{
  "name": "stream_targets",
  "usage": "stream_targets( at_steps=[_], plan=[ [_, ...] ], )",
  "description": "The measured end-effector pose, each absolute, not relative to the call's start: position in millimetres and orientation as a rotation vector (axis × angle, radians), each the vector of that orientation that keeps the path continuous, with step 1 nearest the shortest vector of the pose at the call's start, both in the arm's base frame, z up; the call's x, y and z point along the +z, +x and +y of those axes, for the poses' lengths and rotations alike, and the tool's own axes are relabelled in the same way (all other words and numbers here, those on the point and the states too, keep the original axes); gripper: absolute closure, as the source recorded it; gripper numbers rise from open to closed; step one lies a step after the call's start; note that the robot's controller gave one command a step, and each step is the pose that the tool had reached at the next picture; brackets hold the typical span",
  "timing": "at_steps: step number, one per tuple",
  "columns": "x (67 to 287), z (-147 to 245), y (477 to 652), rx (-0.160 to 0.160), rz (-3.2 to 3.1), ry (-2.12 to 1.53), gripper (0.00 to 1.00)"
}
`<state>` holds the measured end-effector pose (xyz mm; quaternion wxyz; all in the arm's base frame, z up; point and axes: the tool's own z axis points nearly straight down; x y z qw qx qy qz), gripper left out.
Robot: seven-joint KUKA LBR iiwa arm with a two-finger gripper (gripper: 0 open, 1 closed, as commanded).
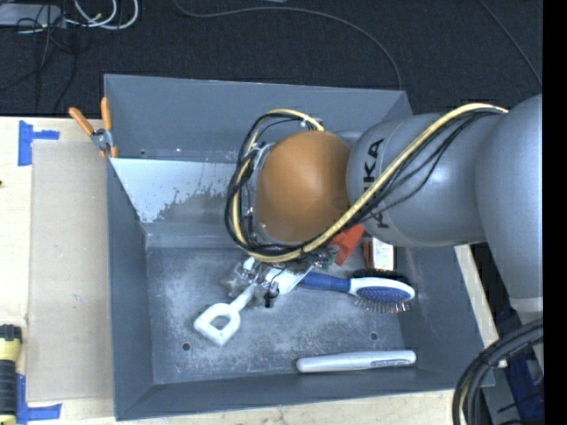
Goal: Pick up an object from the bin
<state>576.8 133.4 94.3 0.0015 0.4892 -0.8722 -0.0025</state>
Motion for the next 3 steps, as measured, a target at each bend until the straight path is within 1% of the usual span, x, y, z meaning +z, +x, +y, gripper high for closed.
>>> stream_targets(
  at_steps=[1, 2, 3],
  plan=[
    [96, 133, 576.4, -0.009, -2.738, 1.533, 1.0],
    [104, 133, 574.8, -0.012, -2.733, 1.529, 1.0],
    [126, 134, 574.5, -0.012, -2.734, 1.528, 1.0]
  ],
)
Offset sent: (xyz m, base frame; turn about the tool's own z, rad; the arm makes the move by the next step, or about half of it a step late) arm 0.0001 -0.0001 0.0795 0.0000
